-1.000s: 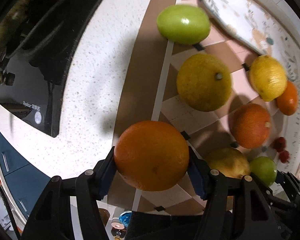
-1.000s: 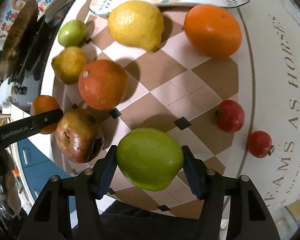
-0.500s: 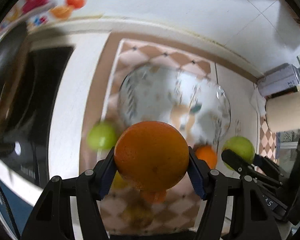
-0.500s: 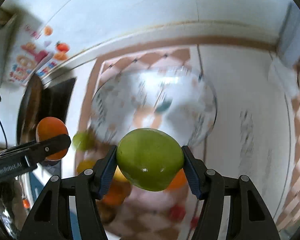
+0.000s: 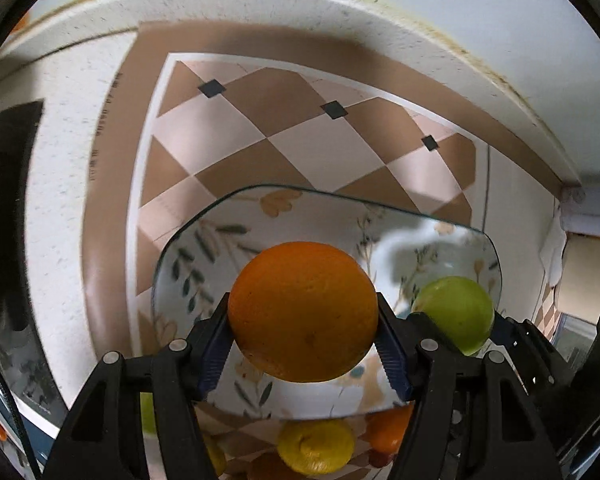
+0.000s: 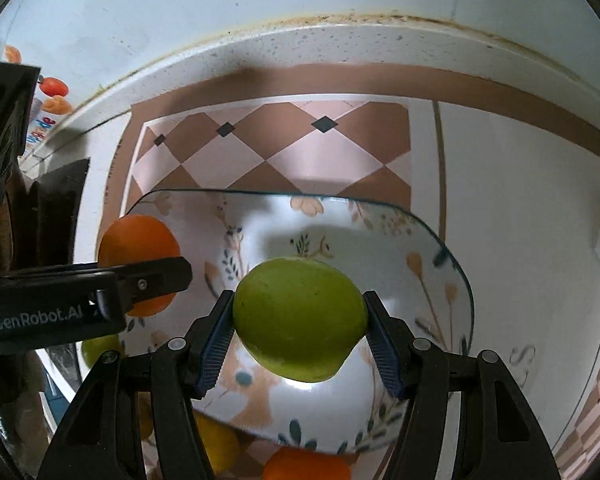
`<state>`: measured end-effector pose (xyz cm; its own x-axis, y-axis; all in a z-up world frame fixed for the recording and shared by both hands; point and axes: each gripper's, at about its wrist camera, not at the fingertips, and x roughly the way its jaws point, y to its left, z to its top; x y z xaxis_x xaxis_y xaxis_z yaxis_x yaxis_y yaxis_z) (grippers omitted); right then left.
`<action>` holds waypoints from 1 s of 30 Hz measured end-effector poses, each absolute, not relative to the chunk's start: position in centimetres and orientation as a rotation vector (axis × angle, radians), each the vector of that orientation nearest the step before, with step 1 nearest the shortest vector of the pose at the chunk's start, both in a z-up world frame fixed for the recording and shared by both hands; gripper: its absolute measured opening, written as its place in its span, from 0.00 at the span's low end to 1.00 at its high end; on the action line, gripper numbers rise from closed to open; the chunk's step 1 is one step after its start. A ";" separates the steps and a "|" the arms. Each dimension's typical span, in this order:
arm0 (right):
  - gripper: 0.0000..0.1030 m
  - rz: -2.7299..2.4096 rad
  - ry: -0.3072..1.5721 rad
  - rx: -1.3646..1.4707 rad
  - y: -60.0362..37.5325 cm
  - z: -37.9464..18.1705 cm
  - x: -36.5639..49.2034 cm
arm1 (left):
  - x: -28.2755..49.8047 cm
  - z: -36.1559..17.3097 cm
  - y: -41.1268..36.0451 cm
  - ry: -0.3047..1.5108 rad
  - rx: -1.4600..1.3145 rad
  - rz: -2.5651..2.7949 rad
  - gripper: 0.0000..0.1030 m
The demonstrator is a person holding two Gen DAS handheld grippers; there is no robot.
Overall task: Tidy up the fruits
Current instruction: 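Carry both fruits onto the white floral plate and open both tools, then lift both open tools away from the plate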
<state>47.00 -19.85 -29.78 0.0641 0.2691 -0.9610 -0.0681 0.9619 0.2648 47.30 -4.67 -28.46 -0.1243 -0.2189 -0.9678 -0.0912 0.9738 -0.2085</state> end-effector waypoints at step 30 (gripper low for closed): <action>0.92 0.100 1.462 0.116 -22.7 -23.0 41.0 | 40.3 -18.9 -2.5 1.389 0.019 0.048 0.84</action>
<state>41.00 -22.68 -23.04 0.1064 0.1382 -0.9847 0.0034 0.9902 0.1394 40.26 -2.54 -18.94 0.1804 0.0449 -0.9826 -0.0230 0.9989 0.0414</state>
